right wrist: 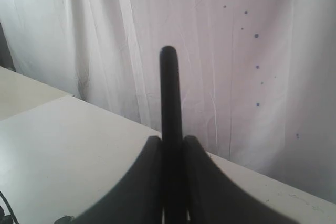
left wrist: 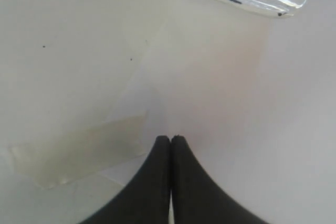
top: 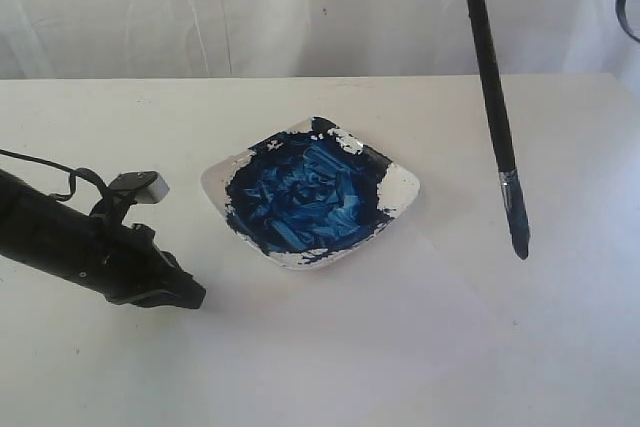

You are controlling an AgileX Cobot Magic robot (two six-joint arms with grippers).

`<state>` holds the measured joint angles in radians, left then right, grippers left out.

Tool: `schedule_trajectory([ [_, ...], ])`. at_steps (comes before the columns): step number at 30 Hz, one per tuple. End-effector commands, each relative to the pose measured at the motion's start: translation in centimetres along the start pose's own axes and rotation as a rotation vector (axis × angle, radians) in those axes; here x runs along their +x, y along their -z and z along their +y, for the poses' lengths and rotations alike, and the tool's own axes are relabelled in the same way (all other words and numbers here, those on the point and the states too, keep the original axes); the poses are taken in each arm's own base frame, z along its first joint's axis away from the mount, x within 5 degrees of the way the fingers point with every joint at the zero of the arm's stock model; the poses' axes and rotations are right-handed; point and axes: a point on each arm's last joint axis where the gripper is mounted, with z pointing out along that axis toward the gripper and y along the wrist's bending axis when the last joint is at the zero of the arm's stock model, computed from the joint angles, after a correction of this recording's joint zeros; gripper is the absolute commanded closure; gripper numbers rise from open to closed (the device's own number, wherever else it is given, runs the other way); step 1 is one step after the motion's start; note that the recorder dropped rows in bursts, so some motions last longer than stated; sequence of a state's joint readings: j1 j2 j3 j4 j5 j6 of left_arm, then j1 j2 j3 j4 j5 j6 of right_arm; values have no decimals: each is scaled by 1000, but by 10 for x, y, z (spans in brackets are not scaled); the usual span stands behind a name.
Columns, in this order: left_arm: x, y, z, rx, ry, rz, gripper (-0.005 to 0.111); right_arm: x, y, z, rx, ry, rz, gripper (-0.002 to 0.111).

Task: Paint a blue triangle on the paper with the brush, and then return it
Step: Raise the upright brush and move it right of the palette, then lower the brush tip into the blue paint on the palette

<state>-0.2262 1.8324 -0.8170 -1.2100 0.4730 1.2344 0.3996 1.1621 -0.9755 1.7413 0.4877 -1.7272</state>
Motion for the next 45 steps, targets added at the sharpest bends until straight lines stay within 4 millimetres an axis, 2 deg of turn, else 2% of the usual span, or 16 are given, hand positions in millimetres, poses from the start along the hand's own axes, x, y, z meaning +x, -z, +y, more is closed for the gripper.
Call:
schedule_trajectory([
  [1, 1, 0, -4, 20, 1, 3, 107, 7, -9, -2, -29, -46, 23, 108],
  [6, 1, 0, -4, 20, 1, 3, 107, 8, -15, -8, 2, -51, 33, 108],
  [11, 1, 0, -4, 20, 1, 3, 107, -14, -16, -9, 16, -113, -16, 108],
  [13, 1, 0, -4, 20, 1, 3, 107, -19, -15, -13, 67, -131, -5, 108],
  [16, 1, 0, -4, 20, 1, 3, 107, -29, -12, -29, 251, -214, 1, 108],
  [18, 1, 0, -4, 20, 1, 3, 107, -31, -13, -31, 308, -248, -11, 108],
  [21, 1, 0, -4, 20, 1, 3, 107, -36, -16, -25, 371, -235, -71, 108],
  [24, 1, 0, -4, 20, 1, 3, 107, -45, -25, -5, 337, -195, -192, 108],
  [26, 1, 0, -4, 20, 1, 3, 107, -42, -36, 4, 294, -193, -214, 108],
  [29, 1, 0, -4, 20, 1, 3, 107, -24, -60, 19, 198, -110, -210, 108],
  [31, 1, 0, -4, 20, 1, 3, 107, -14, -66, 22, 163, -70, -215, 108],
  [45, 1, 0, -4, 20, 1, 3, 107, 63, -108, 16, 65, -360, -294, 108],
])
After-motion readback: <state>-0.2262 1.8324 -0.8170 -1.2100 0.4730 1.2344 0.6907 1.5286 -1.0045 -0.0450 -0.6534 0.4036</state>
